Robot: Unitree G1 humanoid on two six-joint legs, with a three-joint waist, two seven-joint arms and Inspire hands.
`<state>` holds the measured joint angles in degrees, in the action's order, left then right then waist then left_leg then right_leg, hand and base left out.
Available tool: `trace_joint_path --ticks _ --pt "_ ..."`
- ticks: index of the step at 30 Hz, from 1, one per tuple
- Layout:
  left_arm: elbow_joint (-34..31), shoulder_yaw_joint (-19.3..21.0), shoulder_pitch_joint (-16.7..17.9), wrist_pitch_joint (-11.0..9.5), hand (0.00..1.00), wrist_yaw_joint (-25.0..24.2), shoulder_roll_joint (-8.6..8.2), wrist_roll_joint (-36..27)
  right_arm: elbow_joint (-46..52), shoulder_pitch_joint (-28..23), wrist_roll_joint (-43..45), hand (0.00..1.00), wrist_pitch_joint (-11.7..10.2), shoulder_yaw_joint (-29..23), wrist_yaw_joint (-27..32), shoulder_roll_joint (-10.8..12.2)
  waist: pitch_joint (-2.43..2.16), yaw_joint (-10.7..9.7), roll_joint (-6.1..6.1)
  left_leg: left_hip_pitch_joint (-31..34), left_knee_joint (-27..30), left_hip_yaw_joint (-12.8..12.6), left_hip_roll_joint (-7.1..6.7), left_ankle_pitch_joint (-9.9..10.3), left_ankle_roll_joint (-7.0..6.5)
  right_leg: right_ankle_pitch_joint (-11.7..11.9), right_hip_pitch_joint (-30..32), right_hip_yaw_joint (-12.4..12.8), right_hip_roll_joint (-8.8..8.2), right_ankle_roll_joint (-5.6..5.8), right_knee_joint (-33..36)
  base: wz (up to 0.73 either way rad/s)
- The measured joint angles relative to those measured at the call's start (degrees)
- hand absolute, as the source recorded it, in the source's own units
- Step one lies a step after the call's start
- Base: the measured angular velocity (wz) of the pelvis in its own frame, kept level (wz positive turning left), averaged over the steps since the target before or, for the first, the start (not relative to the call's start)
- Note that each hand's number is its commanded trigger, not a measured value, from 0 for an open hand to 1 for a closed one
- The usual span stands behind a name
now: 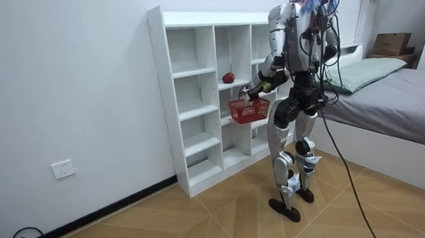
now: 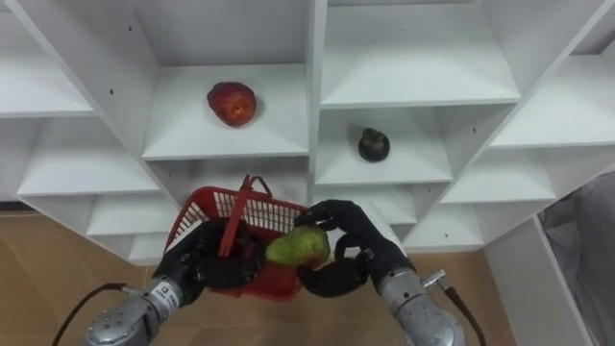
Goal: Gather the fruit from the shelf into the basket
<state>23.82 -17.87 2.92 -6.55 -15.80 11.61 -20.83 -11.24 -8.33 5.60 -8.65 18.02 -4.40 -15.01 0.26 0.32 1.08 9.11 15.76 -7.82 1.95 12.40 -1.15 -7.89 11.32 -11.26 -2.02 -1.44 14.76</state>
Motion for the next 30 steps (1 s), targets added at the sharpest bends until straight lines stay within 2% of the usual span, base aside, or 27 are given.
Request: trace_joint_path --ticks 5,10,13,21,30 --pt "-2.38 -1.42 0.14 -0.68 1.00 -2.69 0.09 -2.91 -1.69 0.00 -0.03 0.00 0.19 0.37 -0.01 -0.26 0.02 0.02 -0.03 -0.21 -0.14 -0.09 -0.01 -0.01 0.00 0.00 -0.01 0.17 0.02 0.01 -0.01 -0.01" --pt "-2.52 -5.84 0.14 -0.68 1.00 -5.38 0.29 -3.53 -1.68 0.38 -0.07 0.00 0.19 1.92 -0.28 0.21 0.02 -0.13 -0.09 -0.22 -0.15 -0.12 -0.03 -0.04 -0.04 -0.01 -0.01 0.26 0.02 0.01 -0.07 0.00" --pt "-2.54 -7.15 0.14 -0.65 1.00 -6.97 0.48 -3.54 -1.69 0.54 -0.15 0.00 0.18 2.56 -0.76 0.23 0.02 -0.14 -0.09 -0.25 -0.15 -0.11 -0.02 -0.05 -0.05 -0.01 -0.03 0.27 0.02 0.00 -0.08 0.00" --pt "-2.55 -8.13 0.06 -0.03 1.00 -8.24 0.79 -3.53 -1.75 0.43 -0.34 0.00 0.18 3.35 -1.74 -0.05 0.10 -0.28 -0.12 -0.26 -0.18 -0.11 -0.05 -0.05 -0.05 -0.01 -0.02 0.43 0.02 0.01 -0.11 0.00" --pt "-2.55 -8.27 0.05 0.14 1.00 -8.55 0.80 -3.53 -2.06 0.42 -0.33 0.00 0.26 3.41 -2.23 -0.09 0.43 -0.27 -0.47 -0.06 -0.23 -0.14 -0.05 -0.05 -0.05 -0.04 0.19 0.51 0.06 0.02 -0.13 0.00"
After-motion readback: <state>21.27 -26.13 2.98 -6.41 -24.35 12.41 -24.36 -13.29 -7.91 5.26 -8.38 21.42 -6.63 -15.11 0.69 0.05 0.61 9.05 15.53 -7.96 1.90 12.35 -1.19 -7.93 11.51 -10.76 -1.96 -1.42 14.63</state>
